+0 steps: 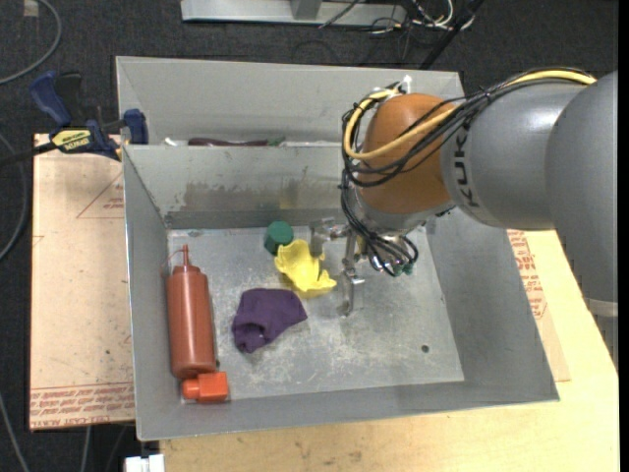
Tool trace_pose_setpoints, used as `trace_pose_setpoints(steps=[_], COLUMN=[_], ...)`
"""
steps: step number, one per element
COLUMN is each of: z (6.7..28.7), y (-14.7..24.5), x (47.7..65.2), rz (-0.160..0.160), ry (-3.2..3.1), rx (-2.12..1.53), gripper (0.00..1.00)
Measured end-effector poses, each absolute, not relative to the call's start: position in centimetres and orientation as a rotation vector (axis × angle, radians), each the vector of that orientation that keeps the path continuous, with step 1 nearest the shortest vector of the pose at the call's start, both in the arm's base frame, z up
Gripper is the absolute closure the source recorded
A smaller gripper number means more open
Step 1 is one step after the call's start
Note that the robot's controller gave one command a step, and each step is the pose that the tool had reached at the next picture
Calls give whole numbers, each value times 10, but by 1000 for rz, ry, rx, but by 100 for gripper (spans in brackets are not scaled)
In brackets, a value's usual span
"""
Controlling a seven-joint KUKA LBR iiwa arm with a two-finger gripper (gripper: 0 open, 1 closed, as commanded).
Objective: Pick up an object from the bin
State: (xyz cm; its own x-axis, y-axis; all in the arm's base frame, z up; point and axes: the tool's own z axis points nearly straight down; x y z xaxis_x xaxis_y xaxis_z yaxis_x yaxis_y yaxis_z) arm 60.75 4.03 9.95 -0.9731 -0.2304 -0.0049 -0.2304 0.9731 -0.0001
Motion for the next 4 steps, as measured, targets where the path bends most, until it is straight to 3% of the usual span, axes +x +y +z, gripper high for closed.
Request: trace_pose_setpoints(steps=[1, 2, 3, 4], z=[94, 111, 71, 71], y=[50, 53, 49, 49], x=[608, 621, 619, 619], rz=[2, 4, 4, 4], ry=[3097, 3064, 3086, 3086], rx=[-496, -668, -543, -543], gripper=[0, 0, 100, 100])
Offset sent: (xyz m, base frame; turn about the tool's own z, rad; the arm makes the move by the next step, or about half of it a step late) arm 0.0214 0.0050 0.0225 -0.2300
